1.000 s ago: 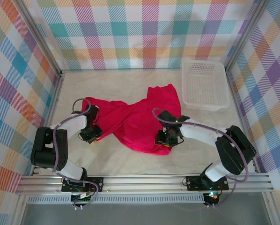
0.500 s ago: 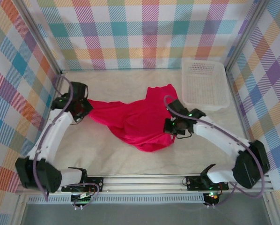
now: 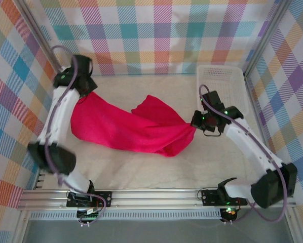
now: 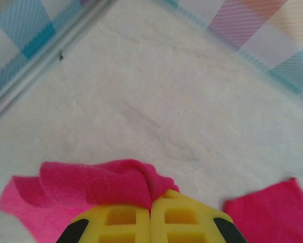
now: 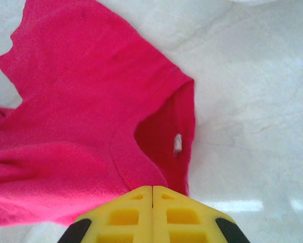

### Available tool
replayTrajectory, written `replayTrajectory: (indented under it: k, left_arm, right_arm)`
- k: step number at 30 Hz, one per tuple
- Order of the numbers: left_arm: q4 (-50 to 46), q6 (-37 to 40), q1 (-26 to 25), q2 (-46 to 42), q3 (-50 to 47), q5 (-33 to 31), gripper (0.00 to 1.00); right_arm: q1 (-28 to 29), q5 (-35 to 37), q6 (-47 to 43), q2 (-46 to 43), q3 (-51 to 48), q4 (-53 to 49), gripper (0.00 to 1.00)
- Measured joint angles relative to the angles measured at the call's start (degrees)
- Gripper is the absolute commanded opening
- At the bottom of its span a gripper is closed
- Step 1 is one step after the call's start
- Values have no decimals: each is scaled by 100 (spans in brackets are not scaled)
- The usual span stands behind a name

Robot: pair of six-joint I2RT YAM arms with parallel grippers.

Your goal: Fold the inside-out t-shirt

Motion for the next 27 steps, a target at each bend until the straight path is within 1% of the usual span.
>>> replayTrajectory:
  k: [1, 2, 3, 4, 5, 7, 9, 11, 14, 15, 17, 19, 21, 23, 27]
  left_arm:
    - [-26, 39, 0, 597, 315, 9, 12]
    - [-68, 70, 0, 1141, 592, 31, 18]
    - [-111, 107, 0, 1578, 802, 42, 28]
    - [-164, 142, -15, 2013, 942, 39, 46]
    - [-201, 184, -61, 2245, 942, 37, 59]
    - [-243, 203, -140, 2323, 544, -4, 66]
    - [-74, 278, -382, 1823, -240, 33, 68]
    - [227, 415, -802, 1008, -1113, 341, 69]
    - [1110, 608, -1746, -590, -2524, 1364, 70]
    - [1545, 640, -2146, -1084, -2997, 1773, 70]
    - [2203, 675, -2765, -1700, -3733, 2389, 70]
    - [2710, 693, -3211, -1908, -4297, 2765, 71]
    - [3058, 726, -3523, -1814, -4721, 2935, 72]
    - [3241, 769, -3759, -1598, -4966, 2977, 73]
    - [3449, 826, -4046, -1093, -5025, 2848, 71]
  right_arm:
    - [-15, -39, -13, 240, 149, 70, 0]
    - [-26, -90, -20, 514, 297, 181, 0]
    - [-35, -129, -33, 728, 402, 262, 0]
    - [-48, -166, -37, 953, 501, 339, 0]
    - [-59, -210, -39, 1185, 599, 393, 0]
    - [-85, -278, -39, 1528, 710, 479, 0]
    - [-114, -345, -37, 1812, 769, 529, 0]
    - [-153, -387, -39, 1998, 793, 540, 0]
    - [-238, -457, -37, 2146, 828, 544, 0]
    - [-271, -470, -37, 2175, 861, 546, 0]
    - [-321, -496, -37, 2212, 942, 546, 0]
    - [-367, -514, -39, 2232, 1027, 546, 0]
    - [-391, -535, -39, 2232, 1088, 549, 0]
    - [-413, -555, -39, 2232, 1117, 546, 0]
    - [-413, -581, -59, 2232, 1126, 529, 0]
